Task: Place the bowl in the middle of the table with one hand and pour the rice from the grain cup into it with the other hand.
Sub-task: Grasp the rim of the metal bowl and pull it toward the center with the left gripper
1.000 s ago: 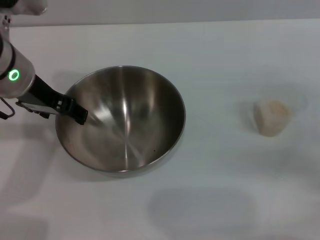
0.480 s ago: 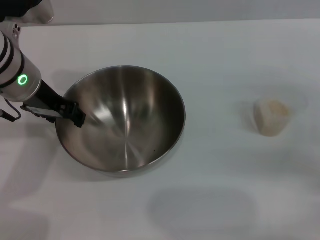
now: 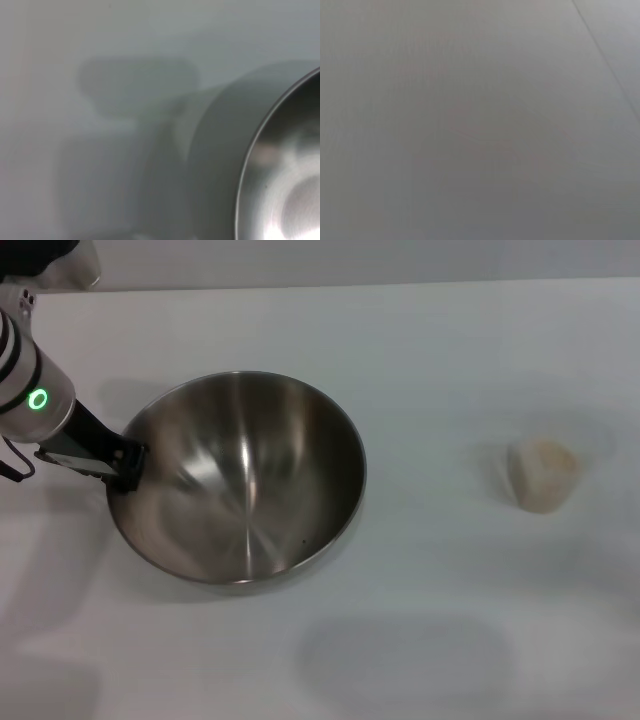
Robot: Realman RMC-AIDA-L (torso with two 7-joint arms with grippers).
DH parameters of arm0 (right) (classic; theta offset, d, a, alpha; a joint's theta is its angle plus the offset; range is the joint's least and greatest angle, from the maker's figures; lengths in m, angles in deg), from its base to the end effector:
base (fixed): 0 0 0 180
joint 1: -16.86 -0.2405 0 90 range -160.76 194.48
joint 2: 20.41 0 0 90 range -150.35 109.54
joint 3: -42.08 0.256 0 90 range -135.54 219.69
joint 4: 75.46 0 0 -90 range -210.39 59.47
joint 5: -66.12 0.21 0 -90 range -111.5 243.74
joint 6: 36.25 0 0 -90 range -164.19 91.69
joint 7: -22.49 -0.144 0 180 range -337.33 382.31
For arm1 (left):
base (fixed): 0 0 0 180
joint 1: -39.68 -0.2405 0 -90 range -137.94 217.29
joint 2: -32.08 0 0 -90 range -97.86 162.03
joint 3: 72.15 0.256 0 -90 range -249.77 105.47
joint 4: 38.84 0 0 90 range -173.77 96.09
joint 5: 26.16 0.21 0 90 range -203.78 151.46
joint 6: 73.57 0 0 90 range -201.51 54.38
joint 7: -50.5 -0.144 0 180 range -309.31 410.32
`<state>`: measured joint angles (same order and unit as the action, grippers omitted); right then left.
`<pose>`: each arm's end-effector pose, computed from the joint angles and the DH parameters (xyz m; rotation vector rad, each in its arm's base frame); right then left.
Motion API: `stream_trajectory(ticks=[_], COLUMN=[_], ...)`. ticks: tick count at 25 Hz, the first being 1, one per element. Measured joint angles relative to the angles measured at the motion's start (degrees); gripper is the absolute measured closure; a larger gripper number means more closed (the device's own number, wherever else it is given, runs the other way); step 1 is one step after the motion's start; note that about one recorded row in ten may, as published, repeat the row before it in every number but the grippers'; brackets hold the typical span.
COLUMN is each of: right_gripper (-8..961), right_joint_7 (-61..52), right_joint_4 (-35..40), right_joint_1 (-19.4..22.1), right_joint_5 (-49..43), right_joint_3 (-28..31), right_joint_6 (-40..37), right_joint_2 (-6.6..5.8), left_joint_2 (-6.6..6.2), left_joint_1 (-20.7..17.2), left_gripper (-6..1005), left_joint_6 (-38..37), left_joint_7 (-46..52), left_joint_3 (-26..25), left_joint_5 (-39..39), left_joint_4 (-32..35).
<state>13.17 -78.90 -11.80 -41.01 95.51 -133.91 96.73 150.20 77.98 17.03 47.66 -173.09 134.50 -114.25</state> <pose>0.3182 0.3154 0.1071 -0.9564 0.1791 0.9520 -0.1914 0.3723 0.0199 -2.0735 -1.3987 0.5162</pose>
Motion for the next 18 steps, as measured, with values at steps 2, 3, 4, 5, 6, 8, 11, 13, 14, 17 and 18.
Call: stream_trajectory(ticks=[2, 3, 4, 5, 6, 8, 11, 13, 14, 17, 18], right_gripper=[189, 190, 190, 190, 189, 188, 187, 187, 187, 187, 187], right_joint_7=[0.00, 0.00, 0.00, 0.00, 0.00, 0.00, 0.00, 0.00, 0.00, 0.00, 0.00], right_joint_4=[0.00, 0.00, 0.00, 0.01, 0.04, 0.04, 0.04, 0.04, 0.03, 0.01, 0.01], right_joint_1=[-0.04, -0.04, -0.05, -0.05, -0.06, -0.07, -0.07, -0.08, -0.07, 0.02, 0.04], right_joint_5=[0.00, 0.00, 0.00, 0.00, 0.00, 0.00, 0.00, 0.00, 0.00, 0.00, 0.00], right_joint_3=[0.00, 0.00, 0.00, 0.00, 0.00, 0.00, 0.00, 0.00, 0.00, 0.00, 0.00], right_joint_6=[-0.09, -0.11, -0.12, -0.14, -0.16, -0.16, -0.17, -0.12, -0.10, 0.00, 0.04], right_joint_2=[-0.01, -0.03, -0.05, -0.07, -0.07, -0.07, -0.07, -0.08, -0.10, -0.13, -0.13], left_joint_2=[0.00, 0.00, 0.00, 0.00, 0.00, 0.00, 0.06, 0.08, 0.07, 0.01, 0.01], left_joint_1=[0.08, 0.13, 0.16, 0.22, 0.29, 0.33, 0.45, 0.51, 0.57, 0.98, 0.98], left_gripper=[658, 693, 728, 762, 797, 843, 912, 921, 925, 932, 935], left_joint_6=[0.00, 0.00, 0.00, 0.01, 0.03, 0.05, 0.26, 0.50, 0.64, 1.24, 1.24], left_joint_7=[-0.16, -0.17, -0.20, -0.26, -0.33, -0.37, -0.89, -1.21, -1.35, -2.77, -2.77], left_joint_3=[-0.80, -1.22, -1.48, -1.81, -2.19, -2.38, -3.21, -3.56, -3.67, -5.35, -5.35], left_joint_5=[-0.03, -0.07, -0.09, -0.16, -0.26, -0.32, -0.52, -0.65, -0.79, -1.99, -1.99], left_joint_4=[0.06, 0.06, 0.07, 0.08, 0.09, 0.10, 0.16, 0.18, 0.18, 0.18, 0.18])
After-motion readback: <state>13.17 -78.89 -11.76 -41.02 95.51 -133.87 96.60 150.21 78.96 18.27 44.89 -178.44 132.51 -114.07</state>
